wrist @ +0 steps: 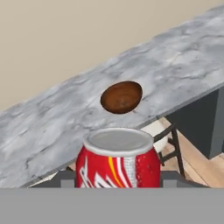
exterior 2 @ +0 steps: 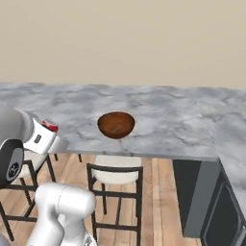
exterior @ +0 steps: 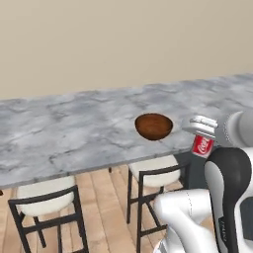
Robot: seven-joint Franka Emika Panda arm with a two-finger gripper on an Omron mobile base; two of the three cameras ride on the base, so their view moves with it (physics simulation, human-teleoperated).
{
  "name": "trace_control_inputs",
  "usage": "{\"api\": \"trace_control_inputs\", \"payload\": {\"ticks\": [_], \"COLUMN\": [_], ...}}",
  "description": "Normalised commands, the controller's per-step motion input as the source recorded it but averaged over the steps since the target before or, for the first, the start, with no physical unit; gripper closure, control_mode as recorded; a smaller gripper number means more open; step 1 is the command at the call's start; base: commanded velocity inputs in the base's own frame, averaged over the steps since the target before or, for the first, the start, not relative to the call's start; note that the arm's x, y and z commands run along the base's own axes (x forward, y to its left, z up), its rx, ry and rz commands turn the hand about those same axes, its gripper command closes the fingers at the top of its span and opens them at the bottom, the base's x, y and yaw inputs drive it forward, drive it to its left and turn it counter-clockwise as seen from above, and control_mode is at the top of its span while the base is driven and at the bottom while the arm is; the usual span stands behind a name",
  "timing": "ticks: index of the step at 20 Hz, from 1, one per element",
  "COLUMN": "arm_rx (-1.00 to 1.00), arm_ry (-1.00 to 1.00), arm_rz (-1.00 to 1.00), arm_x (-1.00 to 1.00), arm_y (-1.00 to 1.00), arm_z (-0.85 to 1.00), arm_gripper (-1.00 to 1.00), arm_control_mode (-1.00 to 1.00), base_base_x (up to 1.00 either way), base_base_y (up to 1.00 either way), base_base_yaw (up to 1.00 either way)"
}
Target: Open the fridge, grab two sodas, and place both sodas inside the bowl with ice on the dining counter.
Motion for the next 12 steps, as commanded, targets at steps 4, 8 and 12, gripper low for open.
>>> {"api": "trace_control_inputs", "payload": {"ticks": [4,8,12], "arm_rx": [0.00,0.00,0.00], "arm_ry": [0.00,0.00,0.00], "arm_rz": [0.00,0.00,0.00], "arm_x": [0.00,0.00,0.00], "arm_y": [0.00,0.00,0.00], "arm_z": [0.00,0.00,0.00], "arm_gripper": [1.00,1.00,1.00], "arm_control_mode": [1.00,1.00,1.00], "base_base_x": [0.76,0.75,0.70], "base_base_y": [-0.58,-0.63,-0.49], "base_base_yaw": [0.39,0.34,0.19]}}
